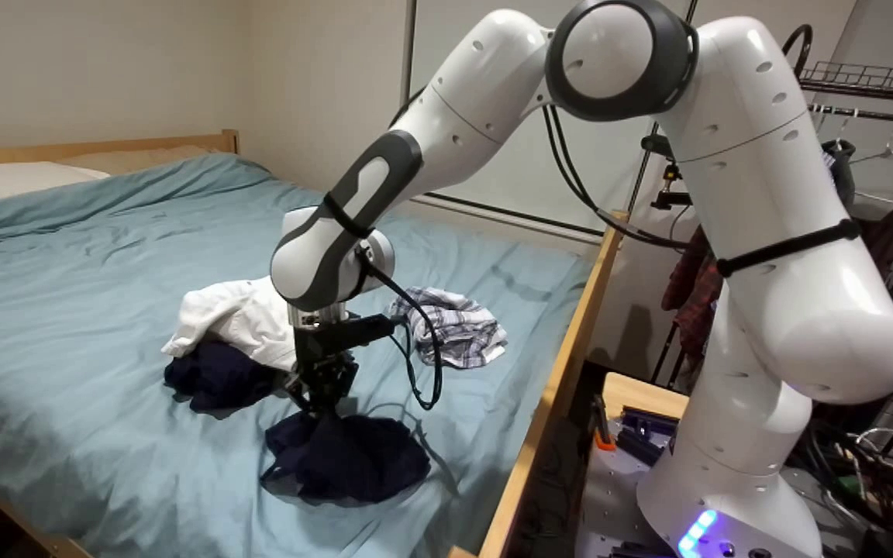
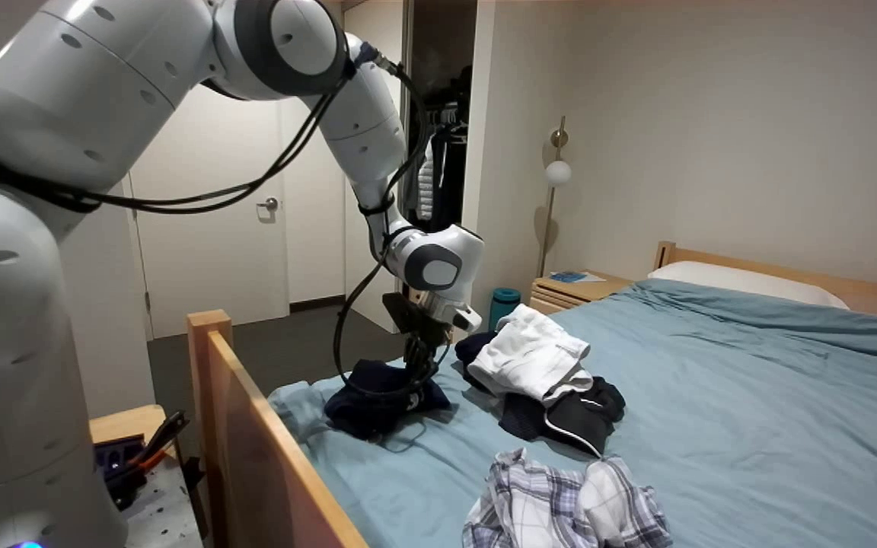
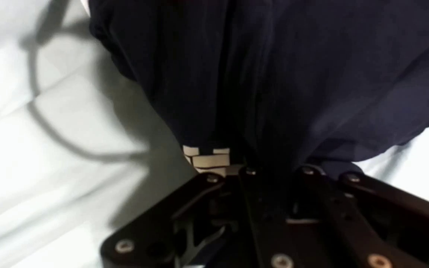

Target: Move the black cloth to the right

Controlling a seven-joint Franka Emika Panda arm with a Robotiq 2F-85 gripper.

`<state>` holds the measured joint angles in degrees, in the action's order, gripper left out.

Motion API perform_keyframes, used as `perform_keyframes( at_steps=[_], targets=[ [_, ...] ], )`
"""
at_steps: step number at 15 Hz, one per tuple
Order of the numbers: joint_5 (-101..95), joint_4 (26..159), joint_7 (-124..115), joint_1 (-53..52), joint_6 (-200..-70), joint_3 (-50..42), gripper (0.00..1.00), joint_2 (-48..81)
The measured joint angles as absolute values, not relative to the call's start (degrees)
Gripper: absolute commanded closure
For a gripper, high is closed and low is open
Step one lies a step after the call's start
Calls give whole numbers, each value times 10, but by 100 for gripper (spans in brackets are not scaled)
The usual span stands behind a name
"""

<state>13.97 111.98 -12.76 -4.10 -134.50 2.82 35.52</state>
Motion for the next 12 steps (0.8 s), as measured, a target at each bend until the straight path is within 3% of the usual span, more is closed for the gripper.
perform_keyframes(
  at_steps=[4,12],
  targets=[
    [142,1165,-117,-24,-1382,25,94,289],
    [136,1328,-145,2,-1414,-45,94,37]
  ],
)
